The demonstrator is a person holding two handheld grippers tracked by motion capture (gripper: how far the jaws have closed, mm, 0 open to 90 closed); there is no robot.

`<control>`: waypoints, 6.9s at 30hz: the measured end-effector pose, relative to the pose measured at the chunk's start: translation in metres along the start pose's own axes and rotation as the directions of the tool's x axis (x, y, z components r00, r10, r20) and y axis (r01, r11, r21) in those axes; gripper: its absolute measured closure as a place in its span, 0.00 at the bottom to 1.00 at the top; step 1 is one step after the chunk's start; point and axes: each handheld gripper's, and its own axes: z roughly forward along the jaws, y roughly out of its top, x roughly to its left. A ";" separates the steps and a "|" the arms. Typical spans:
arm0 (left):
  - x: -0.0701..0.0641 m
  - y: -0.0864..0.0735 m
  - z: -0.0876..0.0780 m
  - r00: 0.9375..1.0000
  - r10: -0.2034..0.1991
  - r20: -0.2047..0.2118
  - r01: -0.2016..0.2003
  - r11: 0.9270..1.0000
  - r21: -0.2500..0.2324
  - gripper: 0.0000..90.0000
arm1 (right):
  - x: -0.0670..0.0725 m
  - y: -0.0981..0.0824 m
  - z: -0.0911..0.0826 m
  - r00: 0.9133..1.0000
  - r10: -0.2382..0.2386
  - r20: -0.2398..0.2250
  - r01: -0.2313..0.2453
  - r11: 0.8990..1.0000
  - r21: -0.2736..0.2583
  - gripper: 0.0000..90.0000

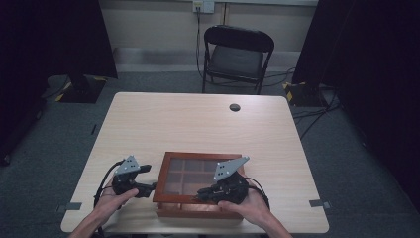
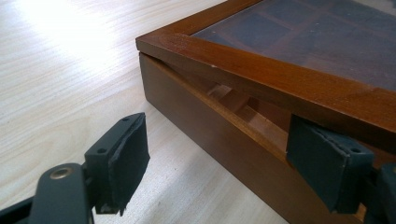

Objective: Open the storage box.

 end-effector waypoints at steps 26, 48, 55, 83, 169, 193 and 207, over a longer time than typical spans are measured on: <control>0.000 0.007 -0.006 1.000 -0.027 0.013 0.028 0.997 -0.074 0.25 | -0.015 -0.046 -0.049 0.979 0.149 0.142 -0.130 0.983 -0.133 0.26; -0.004 0.026 -0.010 0.998 -0.023 0.050 0.029 0.992 -0.119 0.20 | -0.019 -0.045 -0.067 0.966 0.152 0.208 -0.109 0.973 -0.203 0.17; -0.005 0.031 -0.010 0.997 -0.015 0.072 0.024 0.993 -0.120 0.19 | -0.021 -0.045 -0.068 0.966 0.151 0.212 -0.103 0.970 -0.222 0.16; 0.001 0.057 -0.001 0.995 -0.032 0.097 0.043 0.993 -0.112 0.23 | -0.051 -0.052 -0.078 0.918 0.232 0.321 -0.155 0.956 -0.249 0.19; 0.048 0.075 0.042 0.987 -0.128 0.094 0.139 0.982 -0.125 0.62 | -0.137 -0.036 -0.060 0.882 0.342 0.325 -0.219 0.907 -0.360 0.56; 0.064 0.080 0.056 0.981 -0.175 0.086 0.184 0.976 -0.114 0.68 | -0.155 -0.042 -0.052 0.851 0.367 0.376 -0.220 0.899 -0.380 0.67; 0.070 0.078 0.063 0.975 -0.208 0.081 0.217 0.969 -0.118 0.71 | -0.161 -0.049 -0.044 0.839 0.377 0.392 -0.243 0.905 -0.349 0.64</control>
